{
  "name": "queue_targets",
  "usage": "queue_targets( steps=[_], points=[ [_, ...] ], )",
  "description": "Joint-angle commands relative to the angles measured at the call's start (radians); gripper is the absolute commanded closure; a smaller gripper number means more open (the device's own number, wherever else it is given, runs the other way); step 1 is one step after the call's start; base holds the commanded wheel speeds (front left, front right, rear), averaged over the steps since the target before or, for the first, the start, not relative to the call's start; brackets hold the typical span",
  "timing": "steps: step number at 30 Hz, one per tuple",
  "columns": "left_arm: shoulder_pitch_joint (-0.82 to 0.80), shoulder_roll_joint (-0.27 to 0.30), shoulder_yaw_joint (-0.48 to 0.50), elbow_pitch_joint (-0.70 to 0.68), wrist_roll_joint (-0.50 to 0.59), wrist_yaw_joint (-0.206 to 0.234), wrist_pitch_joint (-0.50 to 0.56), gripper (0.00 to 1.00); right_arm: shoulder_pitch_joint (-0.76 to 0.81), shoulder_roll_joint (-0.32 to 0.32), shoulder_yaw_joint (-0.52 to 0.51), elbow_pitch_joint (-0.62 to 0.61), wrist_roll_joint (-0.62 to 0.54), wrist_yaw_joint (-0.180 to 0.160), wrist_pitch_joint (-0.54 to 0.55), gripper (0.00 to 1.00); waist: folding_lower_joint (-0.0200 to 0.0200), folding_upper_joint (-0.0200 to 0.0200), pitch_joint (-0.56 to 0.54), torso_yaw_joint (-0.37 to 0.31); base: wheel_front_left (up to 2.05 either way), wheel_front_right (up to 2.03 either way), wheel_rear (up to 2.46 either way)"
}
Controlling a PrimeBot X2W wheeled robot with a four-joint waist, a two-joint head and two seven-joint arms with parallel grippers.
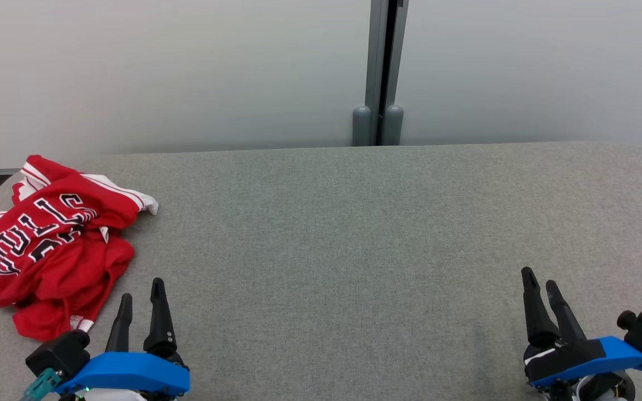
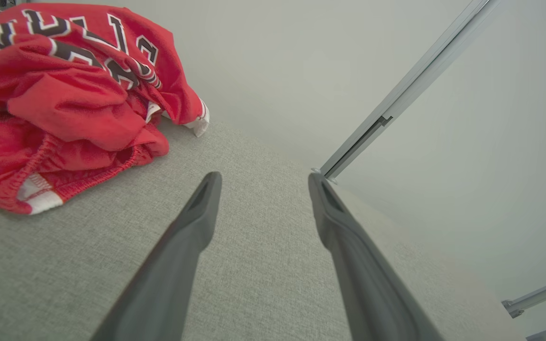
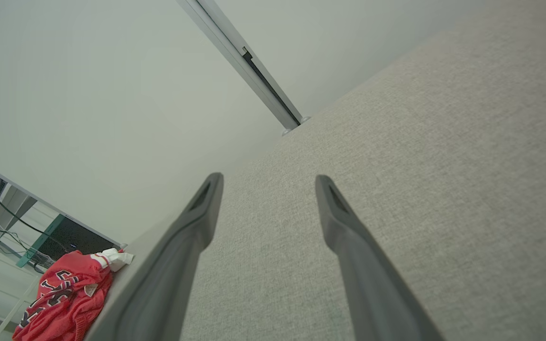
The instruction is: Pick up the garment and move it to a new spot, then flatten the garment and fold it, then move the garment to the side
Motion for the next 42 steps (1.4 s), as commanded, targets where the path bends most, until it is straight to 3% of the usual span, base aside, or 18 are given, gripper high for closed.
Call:
queue_targets(
  steps=[1, 42],
  points=[
    [-0.007, 0.008, -0.002, -0.009, 0.031, 0.006, -0.011, 0.0, -0.021, -0.008, -0.001, -0.014, -0.032, 0.005, -0.01, 0.0, 0.0, 0.0, 0.0, 0.001, 0.0, 0.0, 0.0],
    [0.0, 0.024, -0.082, 0.017, 0.396, 0.06, -0.107, 0.0, -0.043, -0.011, -0.007, 0.007, -0.452, 0.005, -0.068, 0.0, 0.0, 0.0, 0.01, 0.007, 0.0, 0.0, 0.0]
  ],
)
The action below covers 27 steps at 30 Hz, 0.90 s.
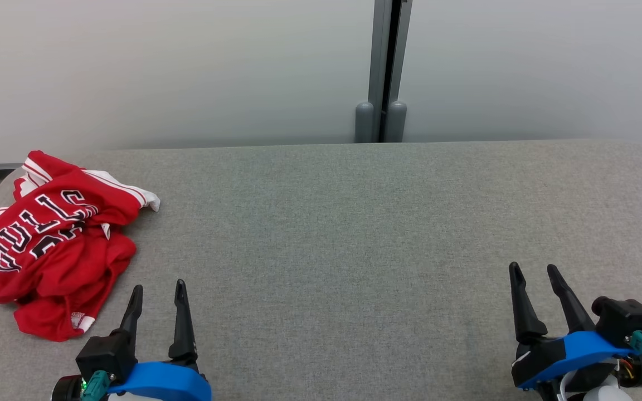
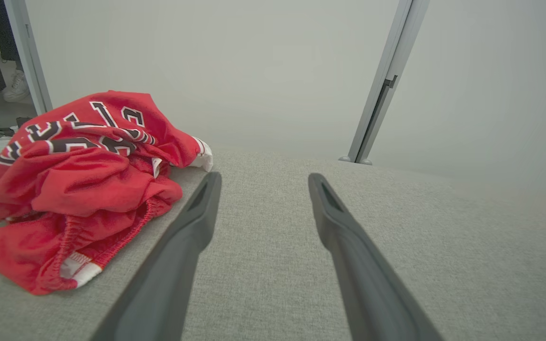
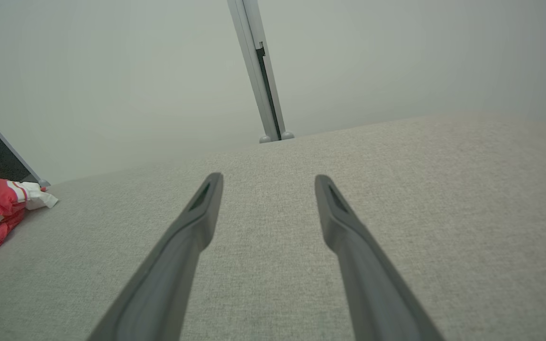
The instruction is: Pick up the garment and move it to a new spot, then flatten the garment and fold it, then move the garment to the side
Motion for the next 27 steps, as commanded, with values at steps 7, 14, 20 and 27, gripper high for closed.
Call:
queue_targets(
  steps=[7, 14, 20, 27],
  points=[
    [-0.001, 0.005, -0.014, 0.016, 0.051, 0.011, -0.018, 0.0, -0.01, -0.009, 0.001, 0.0, -0.069, 0.002, -0.005, 0.0, 0.0, 0.0, -0.003, 0.003, 0.0, 0.0, 0.0],
    [-0.001, 0.004, -0.016, 0.034, 0.073, 0.018, -0.022, 0.0, -0.009, -0.009, -0.003, 0.003, -0.125, 0.003, -0.006, 0.0, 0.0, 0.0, -0.003, 0.004, 0.0, 0.0, 0.0],
    [0.007, 0.007, -0.022, 0.037, 0.097, 0.026, -0.027, 0.0, -0.006, -0.01, 0.0, 0.01, -0.171, 0.003, -0.011, 0.0, 0.0, 0.0, -0.006, 0.004, 0.0, 0.0, 0.0],
    [0.01, 0.008, -0.023, 0.031, 0.074, 0.025, -0.014, 0.0, -0.004, -0.009, 0.0, 0.012, -0.168, 0.003, -0.011, 0.0, 0.0, 0.0, -0.009, 0.002, 0.0, 0.0, 0.0]
  ],
)
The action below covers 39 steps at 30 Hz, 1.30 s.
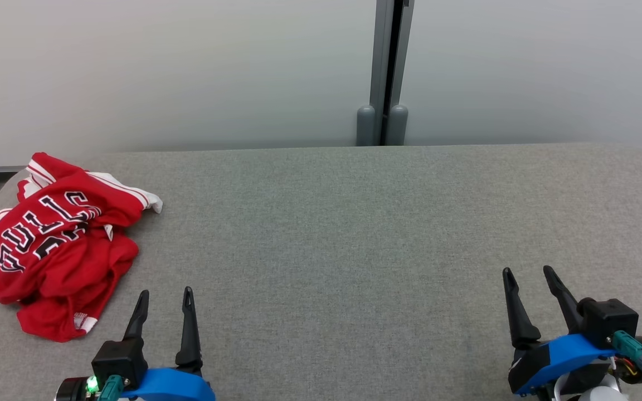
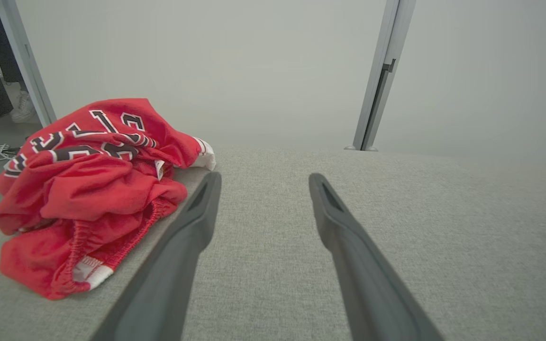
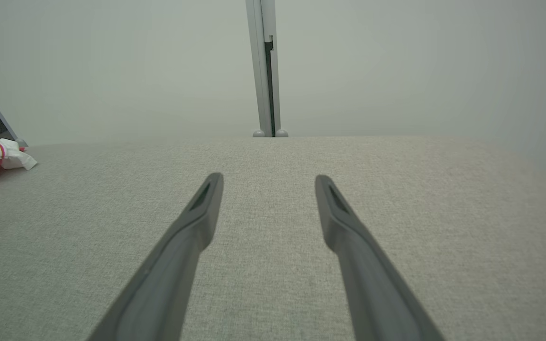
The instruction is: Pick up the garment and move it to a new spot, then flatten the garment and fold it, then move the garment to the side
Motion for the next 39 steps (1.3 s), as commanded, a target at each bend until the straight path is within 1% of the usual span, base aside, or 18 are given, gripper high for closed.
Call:
queue_targets(
  steps=[1, 7, 11, 14, 22, 23, 25, 30, 31, 33, 39],
  points=[
    [0.008, 0.002, 0.001, -0.003, -0.009, 0.004, 0.004, 0.0, -0.003, -0.007, -0.001, 0.002, 0.0, 0.003, -0.005, 0.0, 0.0, 0.0, -0.001, 0.0, 0.0, 0.0, 0.0],
    [0.002, 0.002, -0.009, -0.006, -0.012, 0.005, 0.01, 0.0, 0.006, -0.007, -0.012, -0.002, -0.006, 0.003, -0.005, 0.0, 0.0, 0.0, -0.001, 0.014, 0.0, 0.0, 0.0],
    [-0.005, 0.002, -0.014, -0.006, -0.014, 0.008, 0.011, 0.0, 0.023, -0.006, -0.02, -0.009, -0.017, 0.003, 0.002, 0.0, 0.0, 0.0, -0.001, 0.061, 0.0, 0.0, 0.0],
    [-0.004, 0.009, -0.018, -0.007, -0.005, 0.013, 0.015, 0.0, 0.026, -0.006, -0.025, -0.017, -0.024, 0.003, 0.007, 0.0, 0.0, 0.0, 0.001, 0.115, 0.0, 0.0, 0.0],
    [0.006, 0.032, -0.007, -0.019, -0.01, 0.022, 0.016, 0.0, 0.02, -0.006, -0.015, -0.036, -0.023, 0.003, 0.012, 0.0, 0.0, 0.0, 0.011, 0.301, 0.0, 0.0, 0.0],
    [0.01, 0.024, -0.013, -0.037, -0.005, 0.033, 0.024, 0.0, 0.02, -0.006, -0.013, -0.039, -0.02, 0.003, 0.011, 0.0, 0.0, 0.0, 0.012, 0.327, 0.0, 0.0, 0.0],
    [0.022, 0.028, -0.014, -0.067, 0.001, 0.05, 0.042, 0.0, 0.02, -0.006, 0.0, -0.039, -0.018, 0.002, 0.014, 0.0, 0.0, 0.0, 0.012, 0.37, 0.0, 0.0, 0.0],
    [0.037, 0.04, -0.012, -0.117, -0.002, 0.062, 0.07, 0.0, 0.024, -0.007, 0.014, -0.045, -0.017, 0.002, 0.017, 0.0, 0.0, 0.0, 0.015, 0.468, 0.0, 0.0, 0.0],
    [0.037, 0.04, -0.012, -0.117, -0.002, 0.062, 0.07, 0.0, 0.024, -0.007, 0.014, -0.045, -0.017, 0.002, 0.017, 0.0, 0.0, 0.0, 0.015, 0.468, 0.0, 0.0, 0.0],
    [0.045, 0.043, -0.011, -0.129, -0.007, 0.065, 0.076, 0.0, 0.019, -0.006, 0.022, -0.046, -0.018, 0.002, 0.018, 0.0, 0.0, 0.0, 0.018, 0.496, 0.0, 0.0, 0.0],
    [0.08, 0.038, 0.009, -0.16, -0.02, 0.088, 0.06, 0.0, -0.015, -0.006, 0.063, -0.05, -0.03, 0.002, 0.031, 0.0, 0.0, 0.0, 0.044, 0.511, 0.0, 0.0, 0.0]
  ],
)
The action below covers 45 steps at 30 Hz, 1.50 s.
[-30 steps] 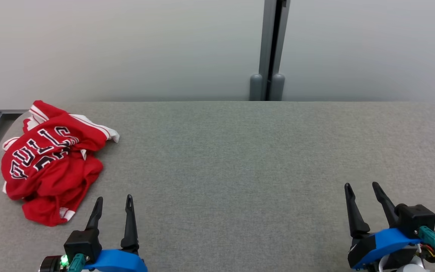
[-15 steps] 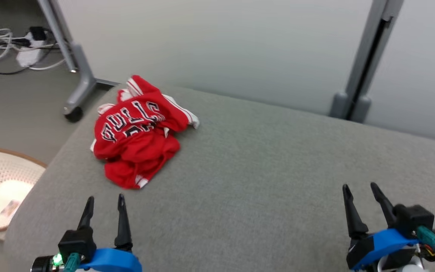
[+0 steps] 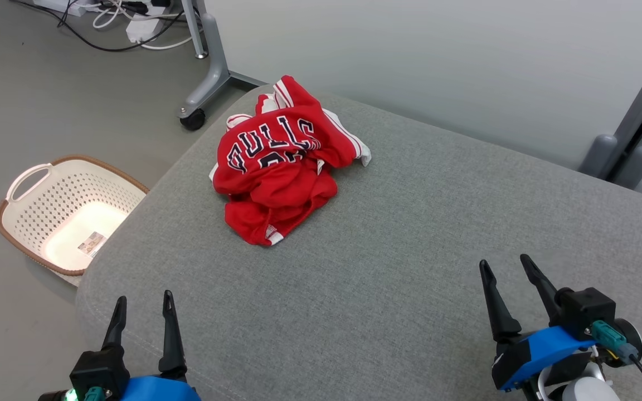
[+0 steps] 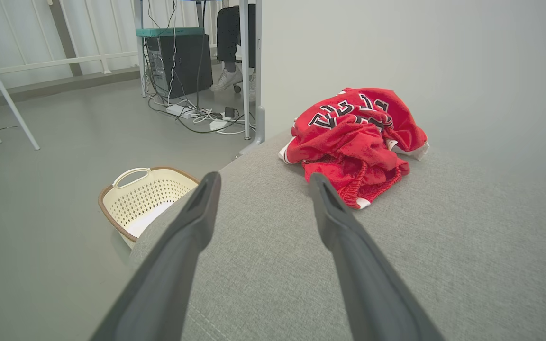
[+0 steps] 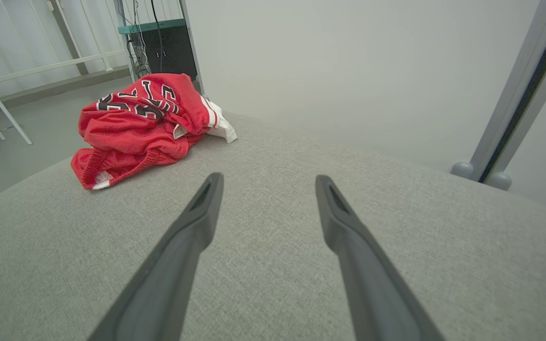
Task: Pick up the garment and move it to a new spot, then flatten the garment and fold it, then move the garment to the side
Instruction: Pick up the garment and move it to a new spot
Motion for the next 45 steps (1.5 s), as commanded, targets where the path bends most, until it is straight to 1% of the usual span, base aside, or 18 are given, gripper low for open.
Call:
queue_targets(
  steps=[1, 6, 9, 11, 13, 14, 16, 18, 20, 24, 27, 30, 36, 37, 41, 44, 45],
  points=[
    [0.008, 0.001, 0.007, -0.004, -0.004, 0.005, -0.004, 0.0, -0.007, -0.006, 0.002, -0.001, -0.006, 0.001, 0.003, 0.0, -0.0001, 0.0, 0.006, 0.004, 0.0, 0.0, 0.0],
    [0.011, 0.001, 0.008, -0.015, -0.009, 0.01, -0.004, 0.0, -0.013, -0.006, 0.004, 0.003, -0.007, 0.001, 0.001, 0.0, -0.0001, 0.0, 0.011, 0.005, 0.0, 0.0, 0.0],
    [-0.011, 0.005, 0.009, -0.03, -0.017, 0.003, 0.006, 0.0, -0.002, -0.006, -0.008, 0.001, -0.005, 0.001, 0.001, 0.0, -0.0001, 0.0, 0.01, 0.003, 0.0, 0.0, 0.0],
    [-0.037, 0.002, 0.025, -0.059, -0.046, 0.0, 0.021, 0.0, 0.006, -0.006, -0.02, -0.002, -0.005, 0.001, -0.002, 0.0, -0.0001, 0.0, 0.011, 0.002, 0.0, 0.0, 0.0],
    [-0.068, 0.016, 0.047, -0.102, -0.07, -0.008, 0.048, 0.0, 0.014, -0.006, -0.035, -0.011, -0.006, 0.001, -0.002, 0.0, -0.0001, 0.0, 0.017, 0.002, 0.0, 0.0, 0.0],
    [-0.086, 0.024, 0.057, -0.123, -0.086, -0.011, 0.071, 0.0, 0.015, -0.006, -0.04, -0.016, -0.01, 0.001, 0.0, 0.0, -0.0001, 0.0, 0.024, 0.001, 0.0, 0.0, 0.0],
    [-0.135, 0.063, 0.066, -0.15, -0.094, -0.028, 0.141, 0.0, 0.009, -0.006, -0.046, -0.029, -0.018, 0.001, 0.005, 0.0, -0.0001, 0.0, 0.045, -0.009, 0.0, 0.0, 0.0],
    [-0.21, 0.082, 0.086, -0.174, -0.134, -0.041, 0.212, 0.0, -0.003, -0.006, -0.052, -0.048, -0.027, 0.001, 0.011, 0.0, -0.0001, 0.0, 0.074, -0.019, 0.0, 0.0, 0.0],
    [-0.278, 0.107, 0.109, -0.168, -0.174, -0.051, 0.291, 0.0, -0.018, -0.006, -0.05, -0.061, -0.033, 0.001, 0.016, 0.0, -0.0001, 0.0, 0.104, -0.038, 0.0, 0.0, 0.0],
    [-0.415, 0.161, 0.147, -0.107, -0.244, -0.065, 0.442, 0.0, -0.042, -0.005, -0.037, -0.085, -0.041, 0.001, 0.023, 0.0, -0.0001, 0.0, 0.167, -0.094, 0.0, 0.0, 0.0],
    [-0.5, 0.187, 0.17, -0.041, -0.294, -0.079, 0.517, 0.0, -0.063, -0.006, -0.024, -0.1, -0.051, 0.001, 0.025, 0.0, -0.0001, 0.0, 0.216, -0.142, 0.0, 0.0, 0.0],
    [-0.562, 0.224, 0.187, 0.025, -0.314, -0.082, 0.561, 0.0, -0.093, -0.005, -0.016, -0.125, -0.065, 0.001, 0.024, 0.0, -0.0001, 0.0, 0.276, -0.194, 0.0, 0.0, 0.0],
    [-0.64, 0.27, 0.213, 0.155, -0.342, -0.086, 0.611, 0.0, -0.144, -0.005, 0.014, -0.172, -0.081, 0.001, 0.005, 0.0, -0.0001, 0.0, 0.378, -0.304, 0.0, 0.0, 0.0],
    [-0.647, 0.27, 0.21, 0.172, -0.347, -0.087, 0.625, 0.0, -0.151, -0.005, 0.011, -0.176, -0.083, 0.001, 0.003, 0.0, -0.0001, 0.0, 0.39, -0.317, 0.0, 0.0, 0.0],
    [-0.649, 0.274, 0.215, 0.247, -0.379, -0.058, 0.725, 0.0, -0.165, -0.005, 0.012, -0.18, -0.071, 0.001, -0.013, 0.0, -0.0001, 0.0, 0.423, -0.369, 0.0, 0.0, 0.0],
    [-0.619, 0.289, 0.221, 0.281, -0.385, -0.025, 0.783, 0.0, -0.17, -0.005, 0.014, -0.168, -0.064, 0.001, -0.03, 0.0, -0.0001, 0.0, 0.423, -0.408, 0.0, 0.0, 0.0],
    [-0.609, 0.295, 0.225, 0.283, -0.386, -0.016, 0.796, 0.32, -0.171, -0.005, 0.016, -0.164, -0.064, 0.001, -0.035, 0.0, -0.0001, 0.0, 0.421, -0.42, 0.0, 0.0, 0.0]
  ],
)
